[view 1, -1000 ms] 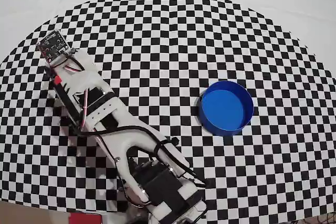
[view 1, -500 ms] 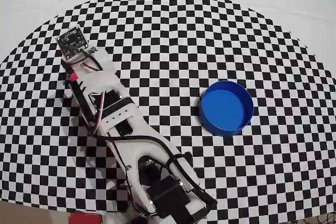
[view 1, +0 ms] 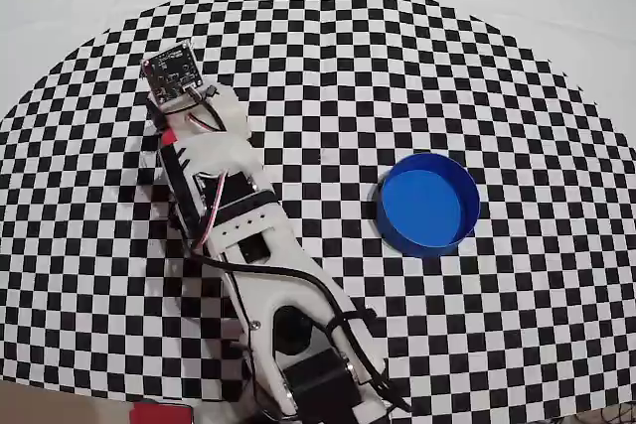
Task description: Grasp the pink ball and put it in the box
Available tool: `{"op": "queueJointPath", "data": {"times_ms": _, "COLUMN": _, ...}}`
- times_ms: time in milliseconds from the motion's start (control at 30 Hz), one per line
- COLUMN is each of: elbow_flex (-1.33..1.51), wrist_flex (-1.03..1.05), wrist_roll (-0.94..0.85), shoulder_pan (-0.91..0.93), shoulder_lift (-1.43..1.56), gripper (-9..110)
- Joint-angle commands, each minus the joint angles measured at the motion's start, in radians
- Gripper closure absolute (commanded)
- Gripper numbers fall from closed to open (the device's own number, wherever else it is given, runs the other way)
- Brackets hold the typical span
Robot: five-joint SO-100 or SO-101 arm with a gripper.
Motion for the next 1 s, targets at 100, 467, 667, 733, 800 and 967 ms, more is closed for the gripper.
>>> {"op": "queueJointPath", "data": {"times_ms": 100, "elbow_flex": 0.014, "wrist_flex": 0.002, "wrist_roll": 0.002, "shoulder_pan": 0.055, "shoulder_lift": 0.072, "gripper": 101}}
{"op": "queueJointPath", "data": {"times_ms": 467, "elbow_flex": 0.094, "wrist_flex": 0.002, "wrist_roll": -0.003, "shoulder_pan": 0.156, "shoulder_lift": 0.179, "gripper": 101}}
{"op": "queueJointPath", "data": {"times_ms": 667, "elbow_flex": 0.118, "wrist_flex": 0.003, "wrist_roll": -0.003, "shoulder_pan": 0.213, "shoulder_lift": 0.201, "gripper": 101}}
{"op": "queueJointPath", "data": {"times_ms": 733, "elbow_flex": 0.118, "wrist_flex": 0.003, "wrist_roll": 0.002, "shoulder_pan": 0.23, "shoulder_lift": 0.201, "gripper": 101}}
{"op": "queueJointPath", "data": {"times_ms": 800, "elbow_flex": 0.117, "wrist_flex": 0.003, "wrist_roll": 0.003, "shoulder_pan": 0.25, "shoulder_lift": 0.202, "gripper": 101}}
{"op": "queueJointPath", "data": {"times_ms": 967, "elbow_flex": 0.132, "wrist_flex": 0.003, "wrist_roll": 0.003, "shoulder_pan": 0.301, "shoulder_lift": 0.221, "gripper": 101}}
